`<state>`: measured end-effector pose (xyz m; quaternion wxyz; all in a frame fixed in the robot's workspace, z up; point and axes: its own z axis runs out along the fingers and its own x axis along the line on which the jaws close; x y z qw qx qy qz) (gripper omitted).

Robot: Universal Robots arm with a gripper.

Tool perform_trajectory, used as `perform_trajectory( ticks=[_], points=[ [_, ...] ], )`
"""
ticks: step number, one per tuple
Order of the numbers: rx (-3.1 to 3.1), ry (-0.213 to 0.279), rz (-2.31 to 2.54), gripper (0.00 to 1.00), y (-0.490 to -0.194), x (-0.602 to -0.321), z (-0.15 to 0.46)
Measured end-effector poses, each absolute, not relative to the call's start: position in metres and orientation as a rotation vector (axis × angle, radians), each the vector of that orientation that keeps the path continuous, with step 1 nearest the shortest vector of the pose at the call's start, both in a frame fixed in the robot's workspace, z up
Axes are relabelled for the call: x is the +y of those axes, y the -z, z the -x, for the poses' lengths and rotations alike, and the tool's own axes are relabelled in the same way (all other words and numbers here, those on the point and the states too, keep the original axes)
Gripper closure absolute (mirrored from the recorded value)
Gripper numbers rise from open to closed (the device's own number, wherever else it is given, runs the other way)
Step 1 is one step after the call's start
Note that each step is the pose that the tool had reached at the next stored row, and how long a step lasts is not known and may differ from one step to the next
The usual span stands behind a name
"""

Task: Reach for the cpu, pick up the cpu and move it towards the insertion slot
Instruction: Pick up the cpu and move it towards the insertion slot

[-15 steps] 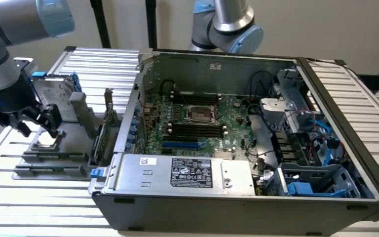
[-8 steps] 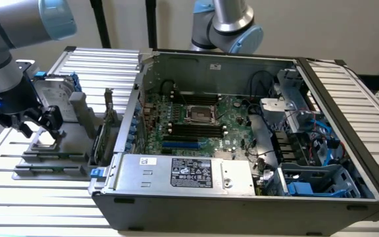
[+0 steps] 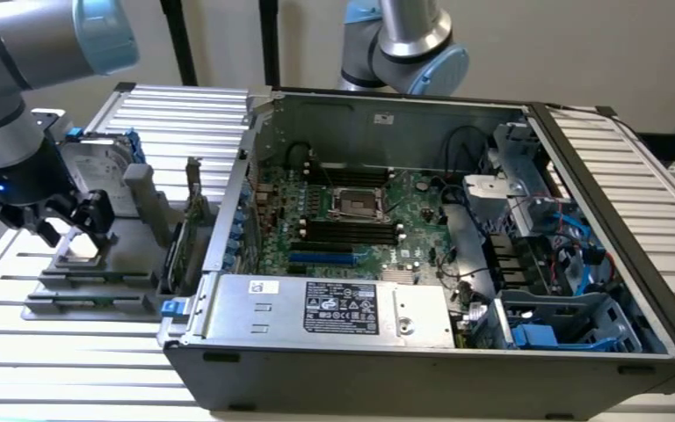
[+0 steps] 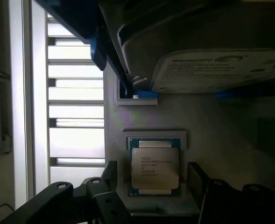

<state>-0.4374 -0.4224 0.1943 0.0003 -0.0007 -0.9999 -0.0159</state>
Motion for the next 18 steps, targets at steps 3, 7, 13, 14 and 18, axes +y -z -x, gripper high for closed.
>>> perform_trajectory(
  ticks=[3, 7, 13, 14, 18],
  points=[
    [-3.141, 0.048, 0.002, 0.29, -0.1933, -0.4224, 0.4366],
    [-3.141, 0.044, 0.002, 0.29, -0.1917, -0.4220, 0.4356],
    [-3.141, 0.036, 0.002, 0.29, -0.1899, -0.4188, 0.4349],
    [-3.141, 0.035, 0.002, 0.29, -0.1896, -0.4178, 0.4350],
    [-3.141, 0.028, 0.000, 0.29, -0.1883, -0.4163, 0.4349]
  ],
)
